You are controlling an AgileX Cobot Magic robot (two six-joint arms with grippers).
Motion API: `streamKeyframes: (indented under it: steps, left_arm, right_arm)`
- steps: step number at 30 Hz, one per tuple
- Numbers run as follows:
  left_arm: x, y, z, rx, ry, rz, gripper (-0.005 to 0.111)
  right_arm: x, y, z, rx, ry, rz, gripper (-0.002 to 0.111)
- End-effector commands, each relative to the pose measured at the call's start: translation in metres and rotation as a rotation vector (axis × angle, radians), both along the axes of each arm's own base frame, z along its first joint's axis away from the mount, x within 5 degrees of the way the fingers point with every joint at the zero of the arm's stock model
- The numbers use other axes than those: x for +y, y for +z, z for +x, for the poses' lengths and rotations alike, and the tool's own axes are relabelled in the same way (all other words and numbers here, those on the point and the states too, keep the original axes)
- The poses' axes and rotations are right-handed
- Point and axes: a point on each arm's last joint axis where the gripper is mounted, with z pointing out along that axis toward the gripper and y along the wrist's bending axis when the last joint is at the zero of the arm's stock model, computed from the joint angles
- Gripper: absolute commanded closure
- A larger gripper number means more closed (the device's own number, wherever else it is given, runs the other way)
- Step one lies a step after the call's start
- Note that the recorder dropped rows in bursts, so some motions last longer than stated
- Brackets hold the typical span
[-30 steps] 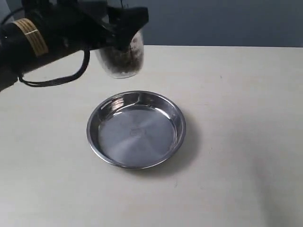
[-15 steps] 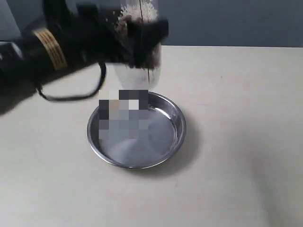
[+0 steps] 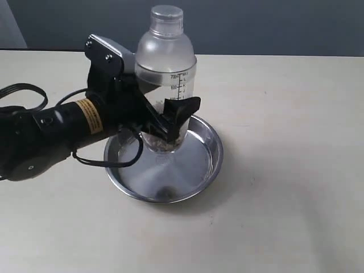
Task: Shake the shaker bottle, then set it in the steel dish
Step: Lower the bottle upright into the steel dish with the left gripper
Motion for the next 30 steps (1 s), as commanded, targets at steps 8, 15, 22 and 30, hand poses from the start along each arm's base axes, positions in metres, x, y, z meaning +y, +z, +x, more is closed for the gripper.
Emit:
streamKeyframes:
  steps: [8,15,22,30]
  left_arm:
    - [-0.008,-0.041,0.014,-0.018,0.01,-0.121,0.106]
    - [-0.006,-0.066,0.02,-0.043,0.051,-0.071,0.106]
    - [-0.006,-0.092,0.02,-0.014,0.049,-0.074,0.096]
    - [-0.001,-0.099,0.023,-0.006,0.11,-0.056,0.017]
  right_arm:
    - [0.0,0.001,0.0,-0.01,0.002,-0.005,0.109]
    - [0.0,0.001,0.0,-0.012,0.002,-0.004,0.109]
    - [0.0,0.001,0.0,-0.012,0.002,-0.004,0.109]
    - [0.0,0.001,0.0,-0.01,0.002,-0.005,0.109]
